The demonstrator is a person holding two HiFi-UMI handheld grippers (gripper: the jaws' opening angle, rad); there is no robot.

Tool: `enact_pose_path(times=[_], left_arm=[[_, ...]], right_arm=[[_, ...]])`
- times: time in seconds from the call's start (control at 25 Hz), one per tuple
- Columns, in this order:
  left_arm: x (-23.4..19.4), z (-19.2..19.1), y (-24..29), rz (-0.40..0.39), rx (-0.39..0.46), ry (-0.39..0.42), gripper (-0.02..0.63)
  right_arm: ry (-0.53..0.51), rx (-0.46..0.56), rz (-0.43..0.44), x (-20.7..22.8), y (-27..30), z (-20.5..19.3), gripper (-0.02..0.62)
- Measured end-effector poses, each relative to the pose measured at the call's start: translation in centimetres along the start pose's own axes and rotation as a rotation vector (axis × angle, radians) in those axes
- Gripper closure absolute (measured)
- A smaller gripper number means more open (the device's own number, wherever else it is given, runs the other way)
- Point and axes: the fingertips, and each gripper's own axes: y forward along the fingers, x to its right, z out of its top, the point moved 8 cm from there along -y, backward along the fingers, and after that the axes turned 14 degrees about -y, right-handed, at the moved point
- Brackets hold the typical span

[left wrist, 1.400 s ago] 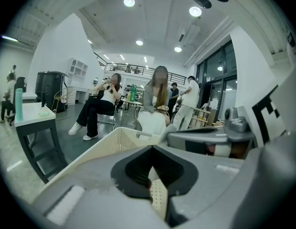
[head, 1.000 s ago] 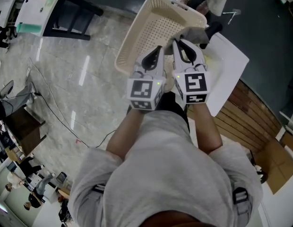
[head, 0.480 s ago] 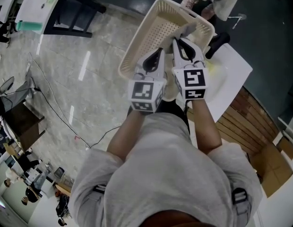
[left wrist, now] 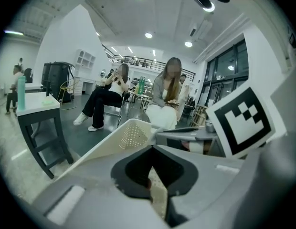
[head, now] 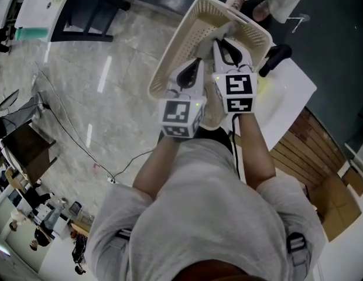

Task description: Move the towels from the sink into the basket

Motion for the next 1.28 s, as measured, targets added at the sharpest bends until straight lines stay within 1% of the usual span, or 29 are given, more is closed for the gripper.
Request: enact_pose_path(times=[0.08, 0.16, 0.28, 0.36, 0.52, 0.64, 0.72, 0.92, 1.04, 1.28], left_arm=[[-0.2, 0.1, 0.0, 0.001, -0.001, -0.003, 0.586], [-0.6, 0.3, 0.1, 0.004, 0.001, -0.007, 0.586], [-0.7, 0.5, 0.1, 0.004, 0.009, -0.011, 0.586], [-0.6, 0.6, 0.0, 0.003, 0.013, -0.010, 0.586], [-0.1, 0.4, -0.1, -0.004, 0.015, 0.004, 0.586], [0.8, 0.3, -0.4, -0.012, 0.013, 0.008, 0.586], [1.5, 0.0, -0.5, -0.023, 0.010, 0.018, 0.586], [3.4, -0.7, -0.4, -0.078, -0.020, 0.069, 0.586], [5.5, -1.3, -0.1, -0.125, -0.029, 0.103, 0.586], [9.7, -3.1, 0.5, -0.207, -0.064, 0.141, 0.586]], right_arm=[[0.005, -0.004, 0.012, 0.0, 0.4, 0.1, 0.509], [0.010, -0.006, 0.022, -0.1, 0.7, 0.2, 0.478], [0.025, 0.000, 0.023, -0.1, 0.5, 0.2, 0.477], [0.025, 0.005, 0.013, 0.0, 0.1, 0.2, 0.499], [0.026, 0.019, -0.006, 0.2, -1.0, -0.1, 0.589], [0.022, 0.030, 0.005, 0.2, -2.1, -0.3, 0.589], [0.022, 0.042, -0.003, 0.4, -3.0, -0.4, 0.589], [0.053, 0.071, -0.072, 1.3, -6.1, -1.1, 0.589], [0.077, 0.081, -0.116, 2.2, -8.7, -2.1, 0.589], [0.117, 0.081, -0.198, 3.7, -13.1, -4.3, 0.589]])
